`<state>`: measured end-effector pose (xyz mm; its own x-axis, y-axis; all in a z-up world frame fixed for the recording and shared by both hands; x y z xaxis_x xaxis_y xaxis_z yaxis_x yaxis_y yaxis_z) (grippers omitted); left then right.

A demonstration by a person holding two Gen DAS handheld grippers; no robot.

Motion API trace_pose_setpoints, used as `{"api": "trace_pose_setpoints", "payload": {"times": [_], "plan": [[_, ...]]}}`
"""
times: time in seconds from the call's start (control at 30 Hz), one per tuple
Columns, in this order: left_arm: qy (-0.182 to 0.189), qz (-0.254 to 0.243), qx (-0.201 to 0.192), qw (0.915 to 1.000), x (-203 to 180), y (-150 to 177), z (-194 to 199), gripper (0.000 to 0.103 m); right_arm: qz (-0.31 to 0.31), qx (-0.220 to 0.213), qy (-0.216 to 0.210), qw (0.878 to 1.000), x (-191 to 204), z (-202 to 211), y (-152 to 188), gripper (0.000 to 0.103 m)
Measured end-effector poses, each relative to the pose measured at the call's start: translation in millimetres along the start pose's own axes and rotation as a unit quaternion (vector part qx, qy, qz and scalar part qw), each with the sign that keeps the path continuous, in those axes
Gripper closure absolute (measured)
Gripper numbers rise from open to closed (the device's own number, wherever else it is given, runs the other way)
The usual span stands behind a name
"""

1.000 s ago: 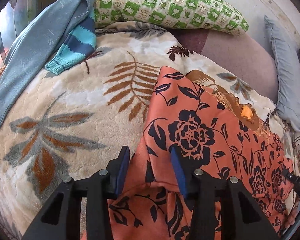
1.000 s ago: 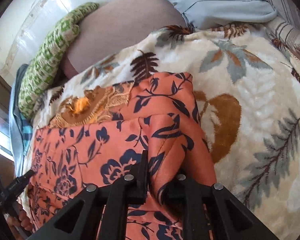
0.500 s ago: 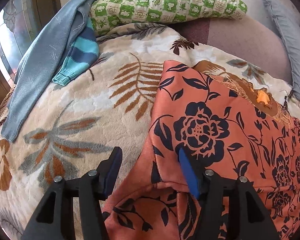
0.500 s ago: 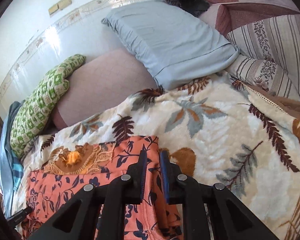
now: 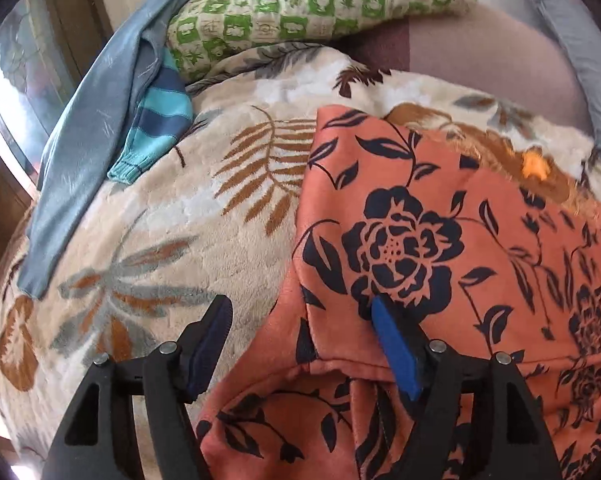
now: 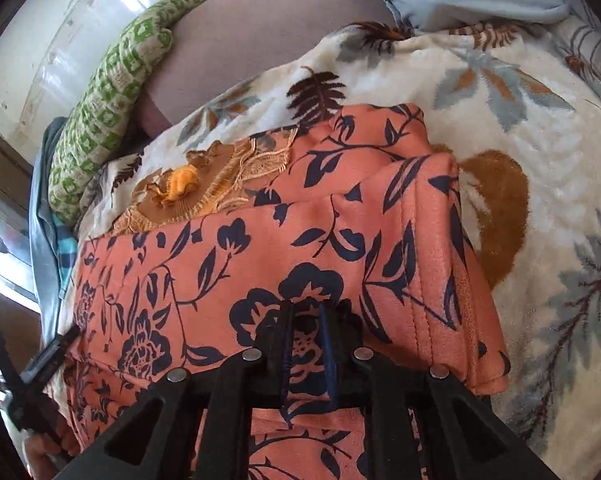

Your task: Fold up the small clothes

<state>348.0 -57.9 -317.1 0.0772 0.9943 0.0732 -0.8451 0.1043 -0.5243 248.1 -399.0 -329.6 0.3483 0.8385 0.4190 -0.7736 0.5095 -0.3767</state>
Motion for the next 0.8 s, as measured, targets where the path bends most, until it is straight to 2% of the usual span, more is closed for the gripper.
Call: {"api": "trace_pose_setpoints", "payload": {"times": [0.07,0.13,0.23,0.3,0.33,0.37,0.47,0.5,0.6,0.67,0.73,0.8], "plan": [[0.009,0.013,-0.007,0.9999,3.1,-4.2,8.4,0.028,0.007,-0.027,0.006,1.0,3.1,12.5,-4.9,0.087],[0.017,0.015,-0.036,0.9991,1.1,-8.1,21.1,0.028,0.026,-0.053,-0.01,0.998,12.7,25.0,-6.6,0.087],[0.04,0.002,-0.064,0.9971,-11.2,-8.4,35.7,0.028,0.041,-0.05,-0.037,0.997,30.1,29.9,-2.1,0.087],[0.023,-0.026,-0.047,0.9983,-19.4,-5.5,25.6,0.028,0.043,-0.005,-0.03,0.999,31.7,11.9,5.0,0.087],[0.008,-0.037,-0.022,0.999,-20.8,-1.8,14.4,0.028,0.039,0.023,-0.012,0.999,24.2,-3.2,11.9,0.087],[0.003,-0.039,0.002,0.9992,-20.2,3.3,3.0,0.027,0.034,0.028,-0.013,0.999,21.0,-9.2,14.6,0.087],[0.029,0.004,0.0,0.9996,-10.3,0.9,5.6,0.027,0.032,0.017,-0.02,0.999,20.7,0.2,8.9,0.087],[0.035,0.008,-0.013,0.9993,-9.2,-2.2,12.4,0.027,0.03,0.007,-0.021,0.999,18.8,5.6,6.3,0.087],[0.051,0.0,-0.053,0.9973,-16.5,-7.7,31.8,0.027,0.019,-0.016,-0.028,0.999,12.6,15.5,-1.5,0.087],[0.075,-0.019,-0.064,0.9949,-29.8,-6.7,39.9,0.027,0.012,-0.033,-0.038,0.999,10.9,23.9,-7.0,0.087],[0.073,-0.048,-0.055,0.9946,-42.4,-2.8,36.6,0.027,0.014,-0.044,-0.065,0.997,18.0,32.1,-12.2,0.087],[0.057,-0.069,-0.023,0.9957,-49.8,6.1,21.3,0.027,0.027,-0.036,-0.079,0.996,28.1,31.9,-7.7,0.087]]}}
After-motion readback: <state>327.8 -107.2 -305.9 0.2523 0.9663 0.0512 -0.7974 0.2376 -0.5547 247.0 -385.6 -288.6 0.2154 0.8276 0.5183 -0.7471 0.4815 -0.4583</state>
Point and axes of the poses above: each gripper's, at about its wrist camera, not at the fingertips, and z roughly against the way its jaws point, x to its left, y to its underside, the point moved 7 cm from there along -z, roughly the way its jaws point, and after that the axes turned 5 degrees about x, right-handed, at the moved point
